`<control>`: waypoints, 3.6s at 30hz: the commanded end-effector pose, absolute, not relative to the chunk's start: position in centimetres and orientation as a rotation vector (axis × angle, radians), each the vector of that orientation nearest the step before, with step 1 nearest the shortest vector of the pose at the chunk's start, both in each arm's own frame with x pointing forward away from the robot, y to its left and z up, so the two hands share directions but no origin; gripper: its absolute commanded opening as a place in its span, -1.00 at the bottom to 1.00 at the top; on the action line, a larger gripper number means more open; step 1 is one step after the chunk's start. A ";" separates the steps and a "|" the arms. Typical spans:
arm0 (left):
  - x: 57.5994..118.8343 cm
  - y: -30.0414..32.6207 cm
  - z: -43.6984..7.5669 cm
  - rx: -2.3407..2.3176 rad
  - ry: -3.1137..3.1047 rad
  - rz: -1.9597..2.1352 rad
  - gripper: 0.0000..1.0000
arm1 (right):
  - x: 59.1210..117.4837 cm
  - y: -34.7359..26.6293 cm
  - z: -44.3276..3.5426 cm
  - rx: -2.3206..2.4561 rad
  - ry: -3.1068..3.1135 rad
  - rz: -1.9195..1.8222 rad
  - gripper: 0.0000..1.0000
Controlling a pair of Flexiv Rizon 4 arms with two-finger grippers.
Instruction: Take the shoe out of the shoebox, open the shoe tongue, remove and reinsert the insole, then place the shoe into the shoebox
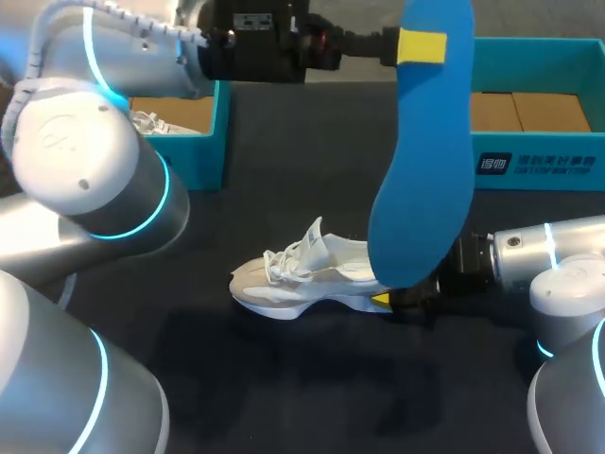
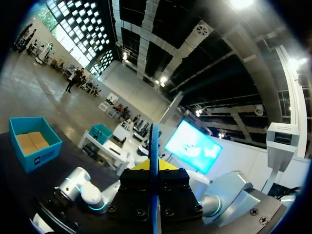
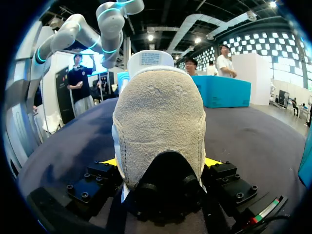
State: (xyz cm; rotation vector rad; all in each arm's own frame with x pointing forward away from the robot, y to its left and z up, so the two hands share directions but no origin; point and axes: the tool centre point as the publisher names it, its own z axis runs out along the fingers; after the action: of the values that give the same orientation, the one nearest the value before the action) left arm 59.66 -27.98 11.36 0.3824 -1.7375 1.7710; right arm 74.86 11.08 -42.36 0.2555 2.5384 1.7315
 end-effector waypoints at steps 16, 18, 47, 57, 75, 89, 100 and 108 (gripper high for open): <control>58.2 -25.3 14.0 0.415 -1.721 1.679 -1.00 | 74.8 11.2 -42.3 0.256 2.542 1.726 -1.00; 58.2 -25.2 14.1 0.419 -1.717 1.671 -1.00 | 74.8 11.2 -42.3 0.256 2.542 1.726 -1.00; 56.6 -24.6 14.3 0.423 -1.759 1.558 -1.00 | 74.8 11.2 -42.3 0.256 2.542 1.726 -1.00; 55.5 -24.4 12.6 0.424 -1.767 1.552 -1.00 | 74.8 11.2 -42.3 0.256 2.542 1.726 -1.00; 55.2 -24.1 11.9 0.447 -1.769 1.552 -1.00 | 74.8 11.2 -42.3 0.256 2.542 1.726 -1.00; 55.2 -24.1 11.9 0.447 -1.769 1.552 -1.00 | 75.0 11.0 -42.3 0.280 2.562 1.696 -1.00; 55.2 -24.1 11.9 0.447 -1.769 1.552 -1.00 | 74.7 9.7 -40.8 0.261 2.689 1.499 1.00; 55.2 -24.1 11.9 0.447 -1.769 1.552 -1.00 | 74.3 8.7 -38.9 0.225 2.819 1.263 1.00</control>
State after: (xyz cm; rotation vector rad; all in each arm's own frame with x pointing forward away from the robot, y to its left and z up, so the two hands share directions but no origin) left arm 55.36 -24.13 12.10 0.4439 -1.7705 1.5492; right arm 74.53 9.12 -40.29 0.2208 2.7013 1.4555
